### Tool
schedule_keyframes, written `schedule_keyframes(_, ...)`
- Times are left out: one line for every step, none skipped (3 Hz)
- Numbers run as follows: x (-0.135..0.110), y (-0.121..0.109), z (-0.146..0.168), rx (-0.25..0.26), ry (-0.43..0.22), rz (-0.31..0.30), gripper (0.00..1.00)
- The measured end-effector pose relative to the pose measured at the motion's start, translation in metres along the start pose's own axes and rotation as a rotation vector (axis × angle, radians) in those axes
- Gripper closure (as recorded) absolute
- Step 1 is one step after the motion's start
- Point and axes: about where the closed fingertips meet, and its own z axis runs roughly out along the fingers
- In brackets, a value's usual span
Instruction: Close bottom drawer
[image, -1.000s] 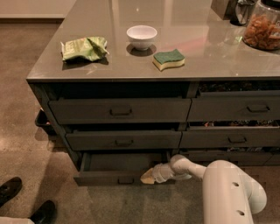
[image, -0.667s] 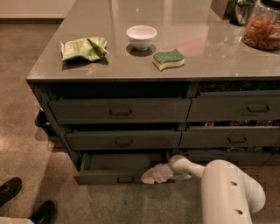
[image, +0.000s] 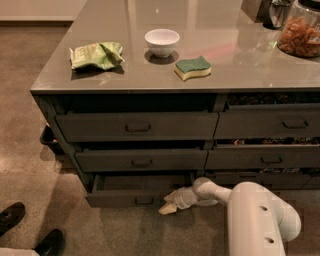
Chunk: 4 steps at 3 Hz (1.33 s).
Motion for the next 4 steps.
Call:
schedule_keyframes(0.001,0.002,0.0,0.0,0.0,0.0,0.0)
schedule_keyframes(0.002,-0.012,0.002,0.026,0.004,0.028,0.0)
schedule_keyframes(0.004,-0.026,0.005,0.041,-0.001,0.055,0.0)
schedule_keyframes(0.011,-0.022,0.0,0.035,-0.013,0.057,0.0)
